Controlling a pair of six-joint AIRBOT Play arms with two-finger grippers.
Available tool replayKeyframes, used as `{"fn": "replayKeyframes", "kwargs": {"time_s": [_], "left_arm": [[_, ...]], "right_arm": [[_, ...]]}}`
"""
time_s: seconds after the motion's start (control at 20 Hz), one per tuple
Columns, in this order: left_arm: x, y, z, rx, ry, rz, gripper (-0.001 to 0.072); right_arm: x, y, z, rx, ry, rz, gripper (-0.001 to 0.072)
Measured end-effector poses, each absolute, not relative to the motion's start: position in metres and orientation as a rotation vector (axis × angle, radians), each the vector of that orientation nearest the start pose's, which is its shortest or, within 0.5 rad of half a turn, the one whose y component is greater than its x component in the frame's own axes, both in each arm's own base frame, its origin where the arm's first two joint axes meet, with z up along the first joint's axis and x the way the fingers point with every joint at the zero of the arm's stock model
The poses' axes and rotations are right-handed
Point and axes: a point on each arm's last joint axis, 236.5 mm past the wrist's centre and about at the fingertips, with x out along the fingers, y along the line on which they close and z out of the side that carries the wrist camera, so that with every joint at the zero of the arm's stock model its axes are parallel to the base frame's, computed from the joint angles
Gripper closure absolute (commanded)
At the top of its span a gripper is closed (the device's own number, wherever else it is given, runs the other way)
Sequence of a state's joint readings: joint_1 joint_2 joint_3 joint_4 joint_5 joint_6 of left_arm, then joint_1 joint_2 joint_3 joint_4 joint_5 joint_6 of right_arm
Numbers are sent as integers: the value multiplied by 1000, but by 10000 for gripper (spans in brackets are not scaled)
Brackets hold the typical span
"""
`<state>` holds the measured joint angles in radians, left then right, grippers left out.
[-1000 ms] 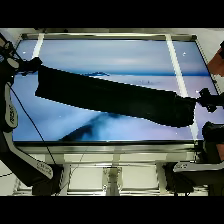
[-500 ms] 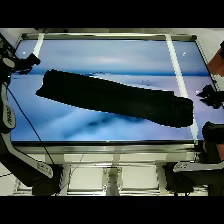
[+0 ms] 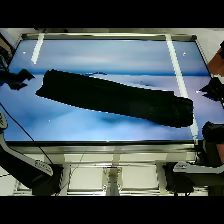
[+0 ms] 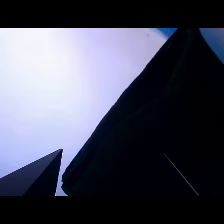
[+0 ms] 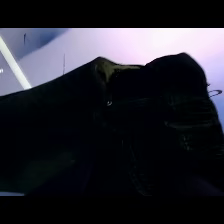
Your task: Fold the clothes and pants, and hang the long-sleeved shirts on hangers.
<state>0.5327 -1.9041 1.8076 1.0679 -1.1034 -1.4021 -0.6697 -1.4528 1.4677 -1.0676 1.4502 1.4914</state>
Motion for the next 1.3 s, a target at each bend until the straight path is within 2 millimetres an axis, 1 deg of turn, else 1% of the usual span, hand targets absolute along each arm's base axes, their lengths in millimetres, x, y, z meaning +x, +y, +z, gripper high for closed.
{"fn": "replayKeyframes", "kwargs": {"time_s": [0.15, 0.25, 0.45, 0.55, 0.65, 0.95, 1.0, 1.1, 1.15, 1.25, 1.3], "left_arm": [[522, 190, -35, -659, 1050, 53, 20], [520, 187, -43, -673, 1065, 23, 20], [511, 179, -64, -701, 1126, -23, 20], [505, 174, -74, -712, 1163, -41, 20], [501, 171, -80, -714, 1188, -51, 20], [501, 159, -85, -704, 1216, -78, 31], [502, 155, -86, -696, 1219, -86, 64], [505, 147, -87, -679, 1225, -95, 232], [506, 144, -89, -666, 1232, -98, 350], [505, 140, -93, -639, 1251, -97, 663], [505, 138, -94, -631, 1256, -98, 683]], "right_arm": [[382, -123, 62, 739, 1238, -58, 364], [387, -105, 63, 713, 1252, -19, 364], [398, -81, 63, 666, 1255, 25, 365], [402, -73, 64, 653, 1253, 38, 365], [403, -71, 63, 643, 1255, 39, 365], [405, -68, 63, 634, 1253, 45, 365], [405, -68, 63, 633, 1252, 44, 365], [405, -67, 63, 633, 1253, 45, 365], [405, -68, 63, 635, 1253, 44, 365], [405, -68, 63, 636, 1253, 44, 366], [405, -68, 63, 636, 1254, 43, 366]]}}
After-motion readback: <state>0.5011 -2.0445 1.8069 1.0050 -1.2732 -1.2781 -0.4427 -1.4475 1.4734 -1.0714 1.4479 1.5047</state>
